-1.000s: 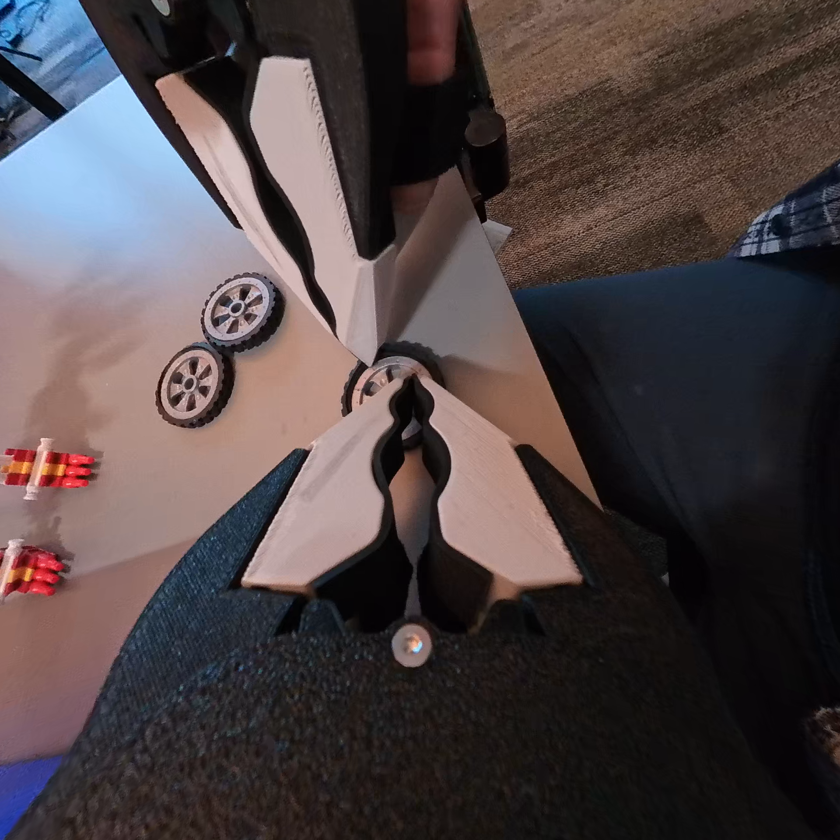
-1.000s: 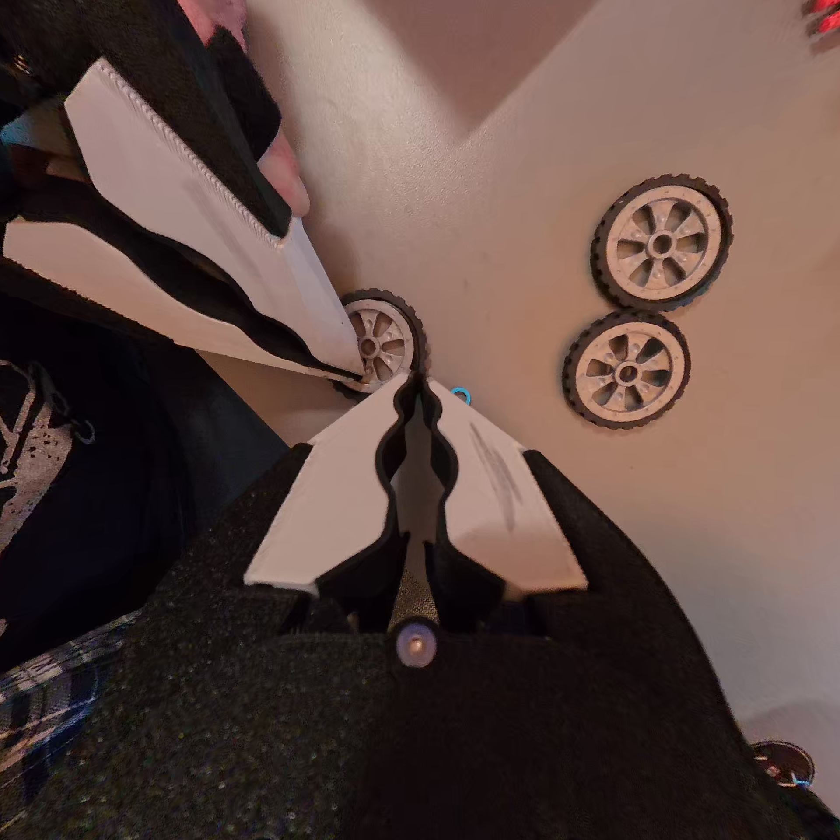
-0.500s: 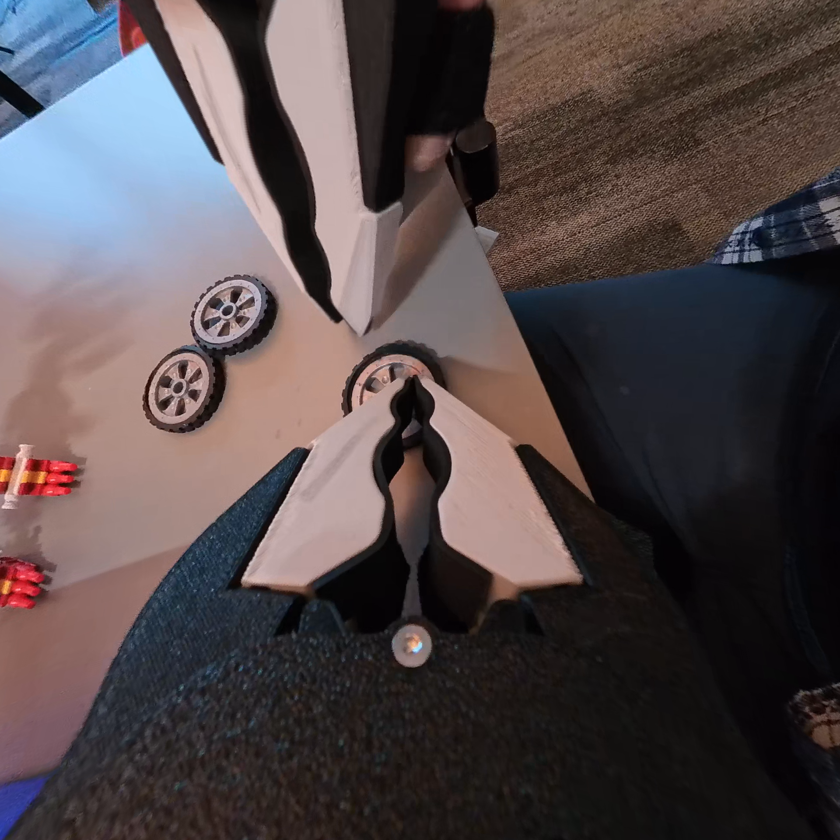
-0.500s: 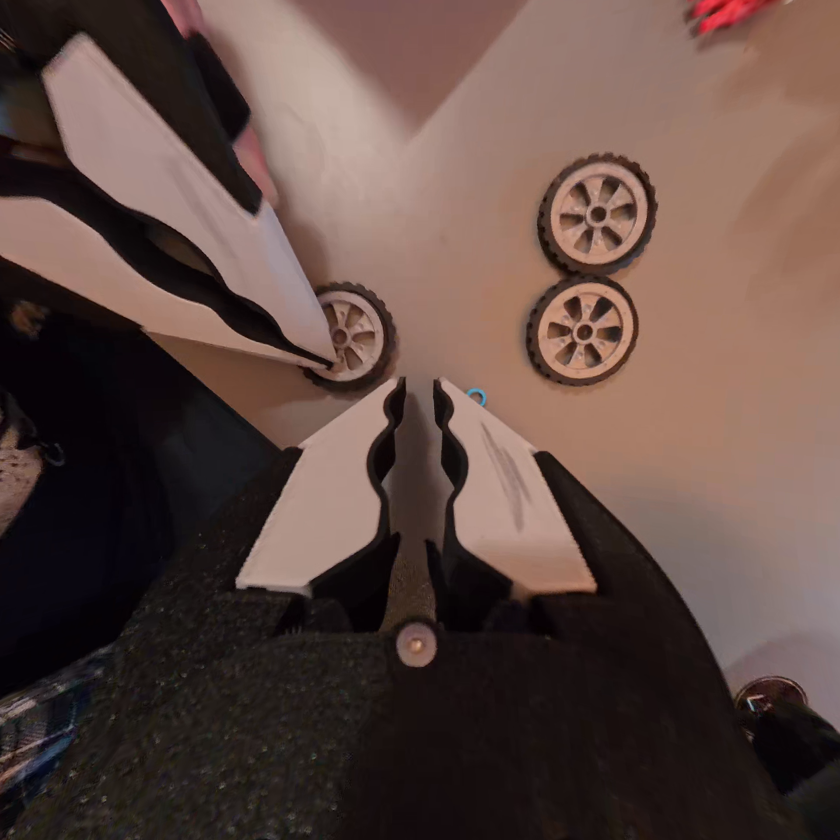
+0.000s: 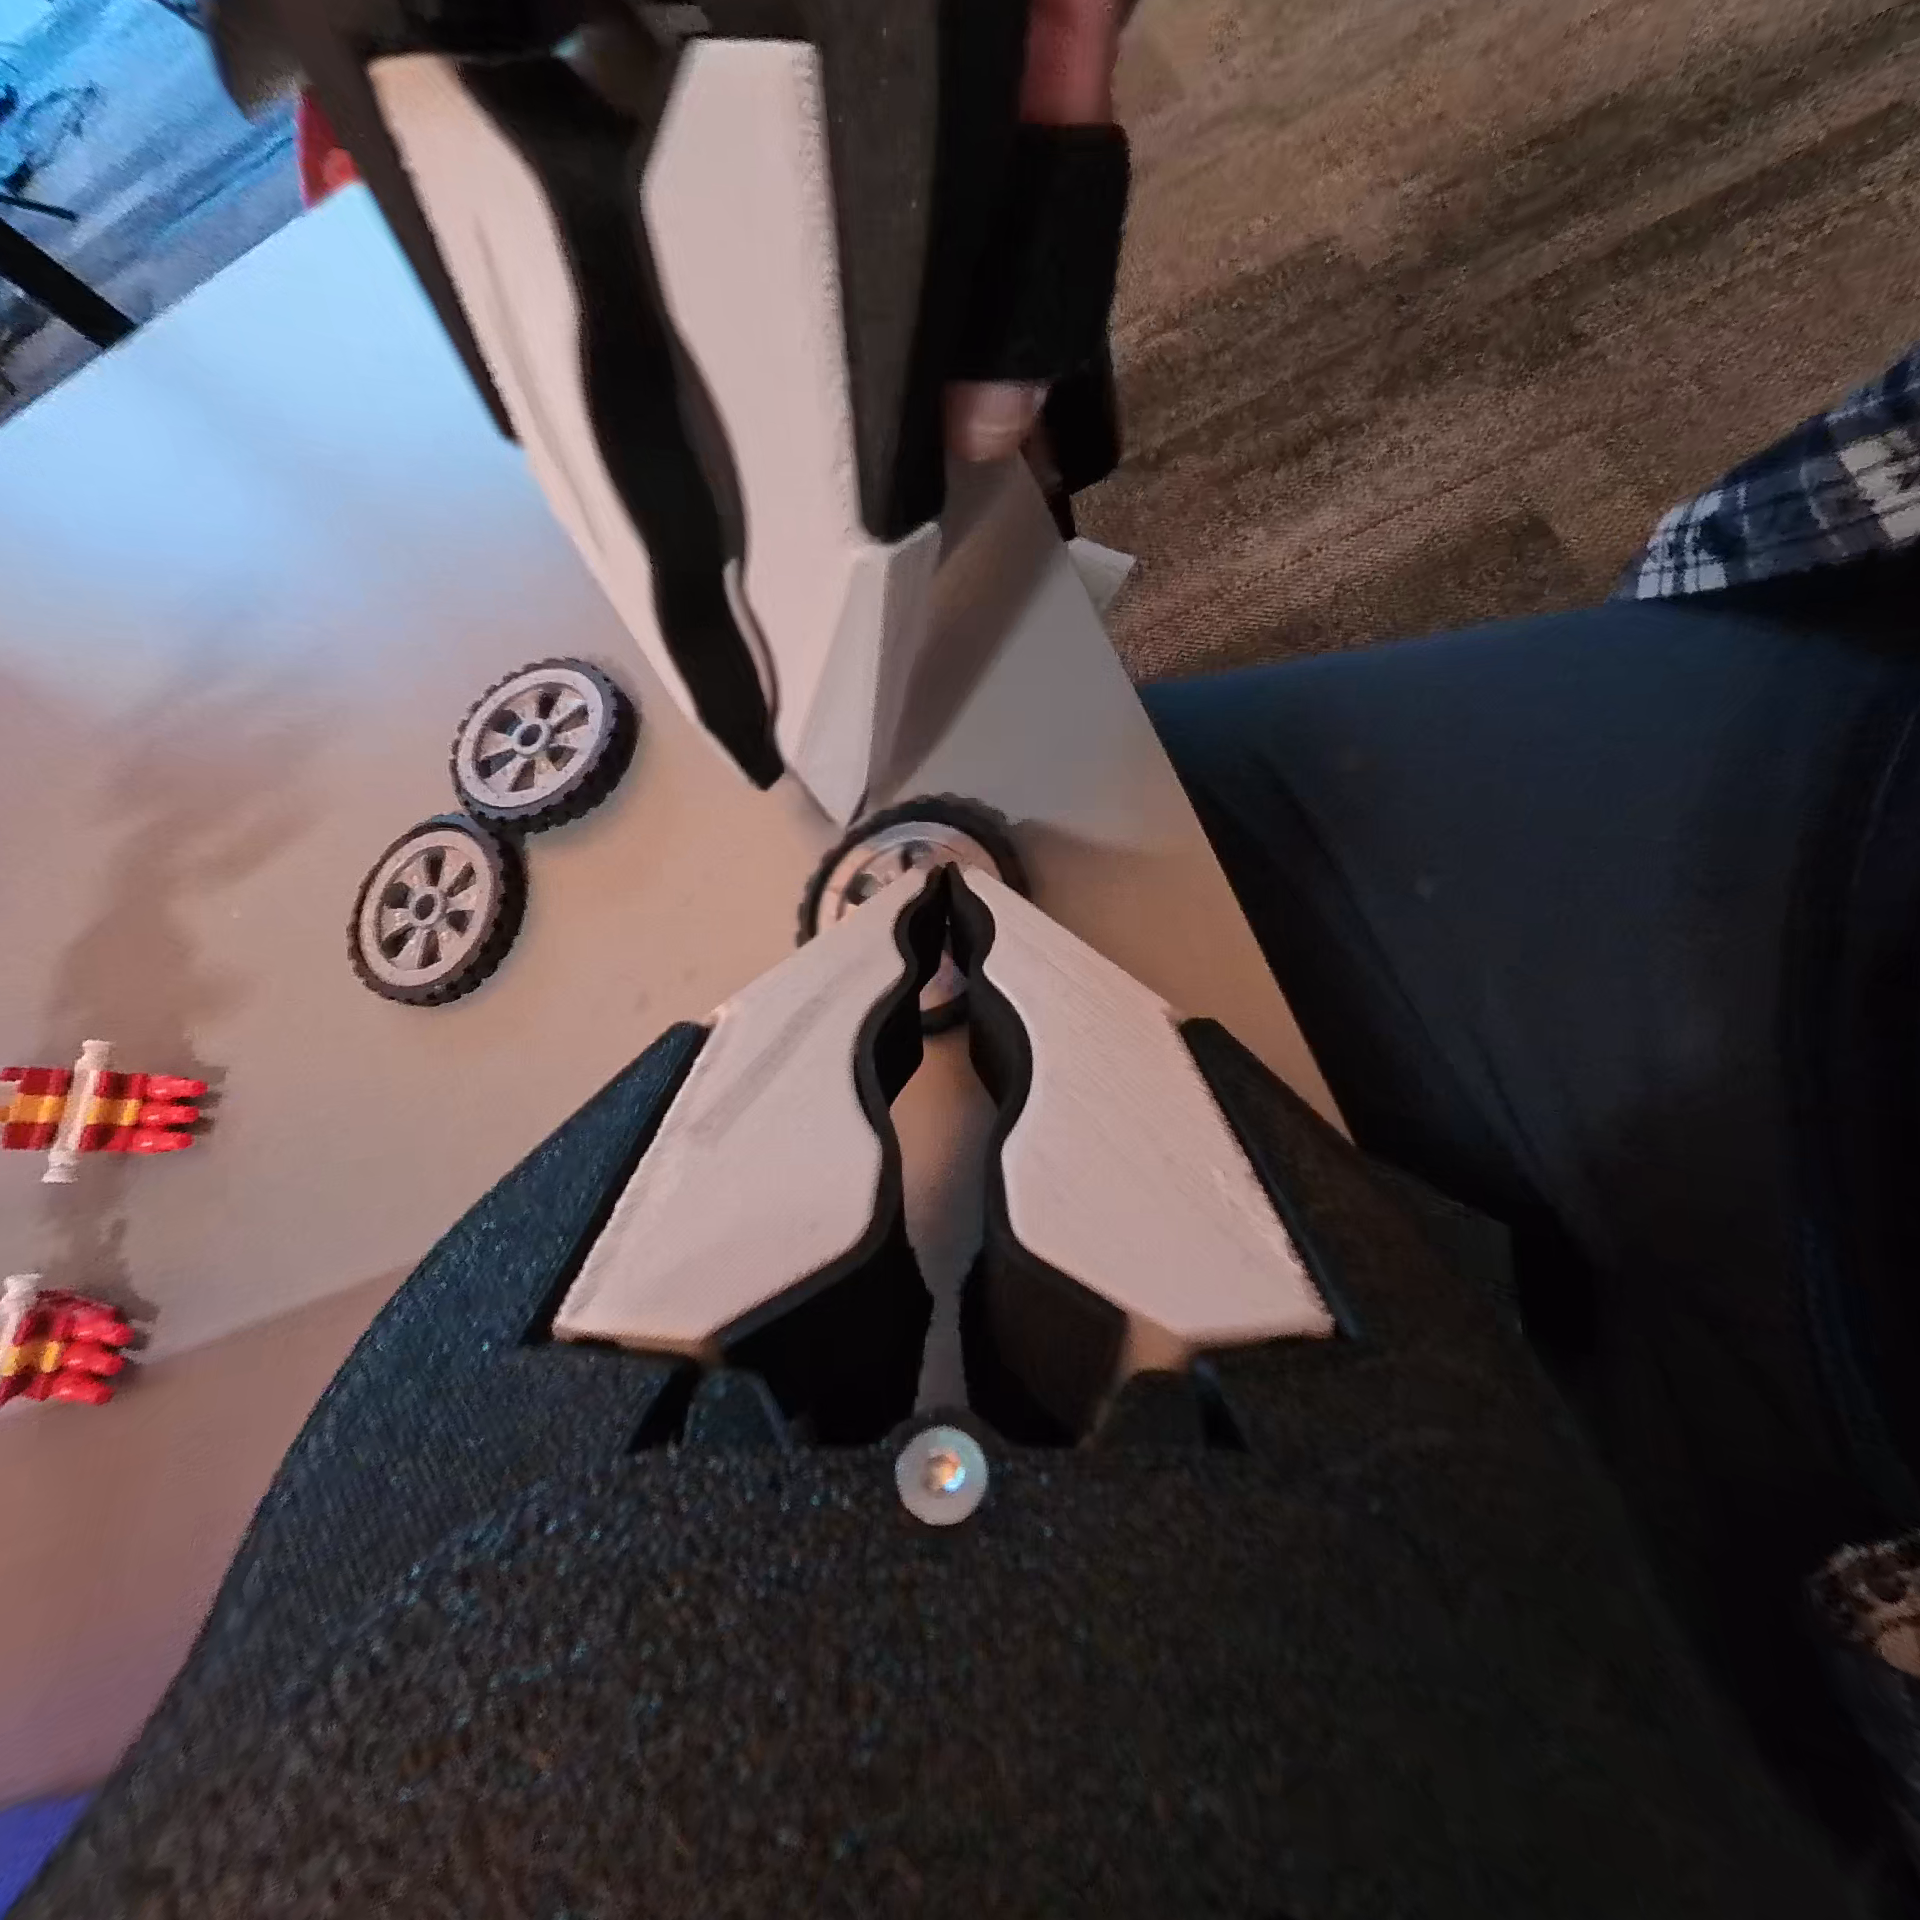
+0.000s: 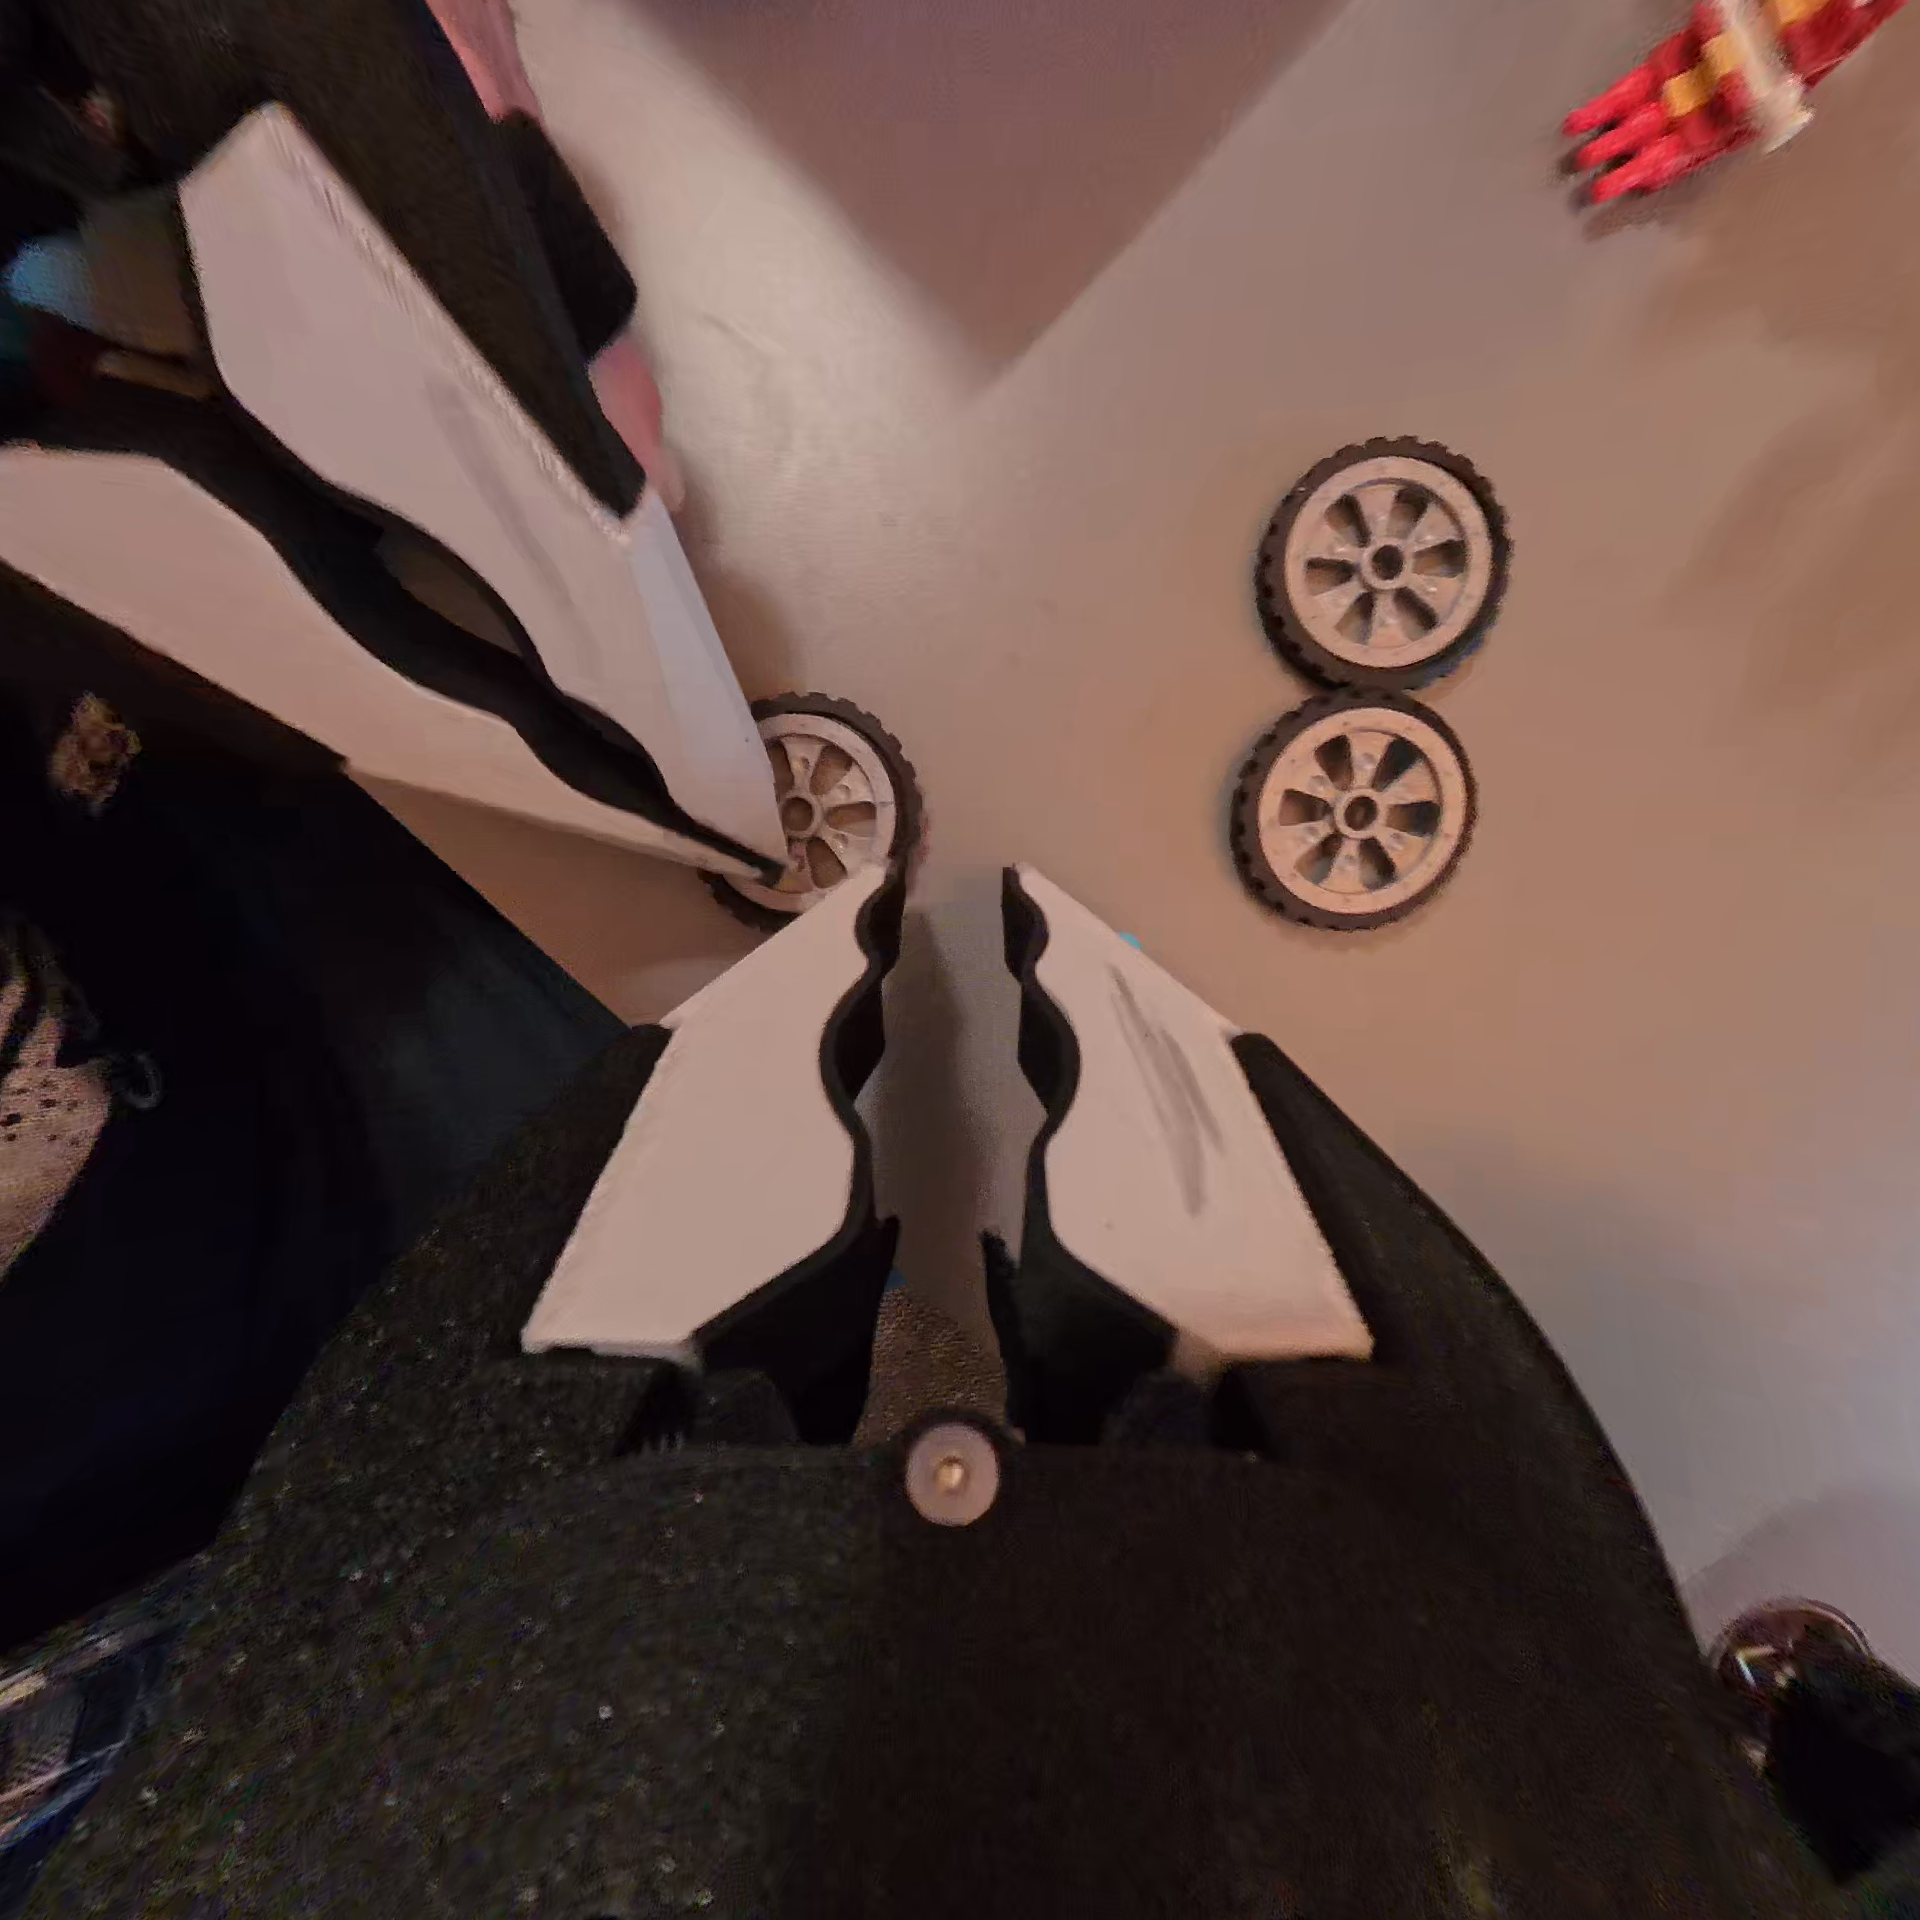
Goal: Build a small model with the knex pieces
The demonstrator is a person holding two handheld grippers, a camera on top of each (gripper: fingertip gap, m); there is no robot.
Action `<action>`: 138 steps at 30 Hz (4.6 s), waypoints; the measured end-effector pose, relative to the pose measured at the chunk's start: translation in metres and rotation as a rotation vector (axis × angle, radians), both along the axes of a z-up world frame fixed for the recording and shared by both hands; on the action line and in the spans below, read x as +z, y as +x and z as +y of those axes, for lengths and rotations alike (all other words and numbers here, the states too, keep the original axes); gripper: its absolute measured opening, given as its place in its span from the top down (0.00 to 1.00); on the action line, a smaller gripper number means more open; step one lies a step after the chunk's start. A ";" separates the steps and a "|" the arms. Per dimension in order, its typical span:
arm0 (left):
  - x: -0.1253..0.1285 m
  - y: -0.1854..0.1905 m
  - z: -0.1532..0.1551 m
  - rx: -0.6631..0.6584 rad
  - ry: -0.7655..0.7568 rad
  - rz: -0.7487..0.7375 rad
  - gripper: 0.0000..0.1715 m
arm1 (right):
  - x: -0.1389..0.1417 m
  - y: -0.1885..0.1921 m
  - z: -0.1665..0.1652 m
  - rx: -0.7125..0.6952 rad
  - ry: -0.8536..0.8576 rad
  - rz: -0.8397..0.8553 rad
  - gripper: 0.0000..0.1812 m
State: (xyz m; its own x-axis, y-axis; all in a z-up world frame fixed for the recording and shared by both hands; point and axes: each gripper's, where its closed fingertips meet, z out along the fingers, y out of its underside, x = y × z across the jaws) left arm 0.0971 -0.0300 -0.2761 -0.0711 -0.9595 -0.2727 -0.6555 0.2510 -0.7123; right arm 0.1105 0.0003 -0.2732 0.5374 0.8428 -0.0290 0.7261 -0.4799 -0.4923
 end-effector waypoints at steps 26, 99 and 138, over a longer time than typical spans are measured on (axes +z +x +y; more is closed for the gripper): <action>-0.004 -0.014 0.002 0.015 -0.119 0.047 0.78 | -0.008 -0.020 -0.024 0.177 0.118 0.000 0.79; -0.006 -0.005 0.003 -0.028 -0.255 0.085 0.66 | -0.008 -0.020 -0.020 0.241 0.142 0.088 0.76; -0.006 -0.012 -0.003 0.040 -0.232 0.068 0.75 | -0.007 -0.033 -0.032 0.130 0.180 0.136 0.70</action>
